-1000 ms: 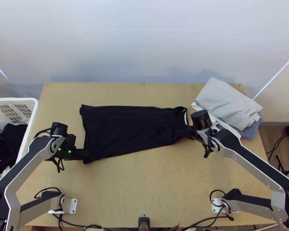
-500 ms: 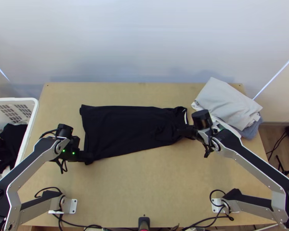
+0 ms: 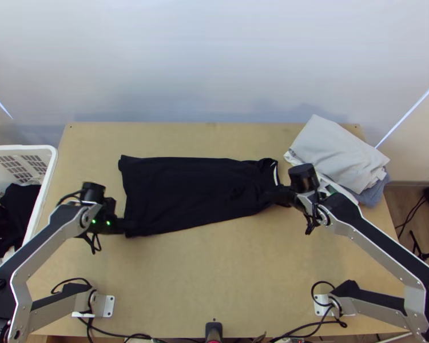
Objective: Fold the t-shirt
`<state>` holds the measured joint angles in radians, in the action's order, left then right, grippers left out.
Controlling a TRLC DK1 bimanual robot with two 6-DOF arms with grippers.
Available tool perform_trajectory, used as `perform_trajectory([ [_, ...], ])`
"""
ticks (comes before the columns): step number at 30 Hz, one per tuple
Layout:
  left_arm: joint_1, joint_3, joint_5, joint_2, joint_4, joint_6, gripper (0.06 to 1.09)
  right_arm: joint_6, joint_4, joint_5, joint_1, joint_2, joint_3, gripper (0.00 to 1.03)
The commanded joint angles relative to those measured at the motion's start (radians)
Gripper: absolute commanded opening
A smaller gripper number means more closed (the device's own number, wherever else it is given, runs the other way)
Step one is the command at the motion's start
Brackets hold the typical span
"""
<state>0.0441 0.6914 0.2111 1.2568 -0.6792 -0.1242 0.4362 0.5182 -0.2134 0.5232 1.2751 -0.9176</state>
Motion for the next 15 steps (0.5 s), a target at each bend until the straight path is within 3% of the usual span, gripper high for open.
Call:
perform_trajectory([
  [1,-0.167,0.14,-0.009,-0.014,0.081,-0.114,0.09,-0.008,-0.081,-0.001,-0.052,-0.026,-0.013,0.03],
  [7,-0.297,0.29,-0.009,-0.04,0.208,-0.301,0.09,-0.047,-0.233,-0.018,-0.163,-0.029,-0.121,0.03],
  [15,-0.274,0.395,-0.009,-0.053,0.392,-0.476,0.09,-0.116,-0.376,-0.078,-0.181,0.067,-0.305,0.03],
])
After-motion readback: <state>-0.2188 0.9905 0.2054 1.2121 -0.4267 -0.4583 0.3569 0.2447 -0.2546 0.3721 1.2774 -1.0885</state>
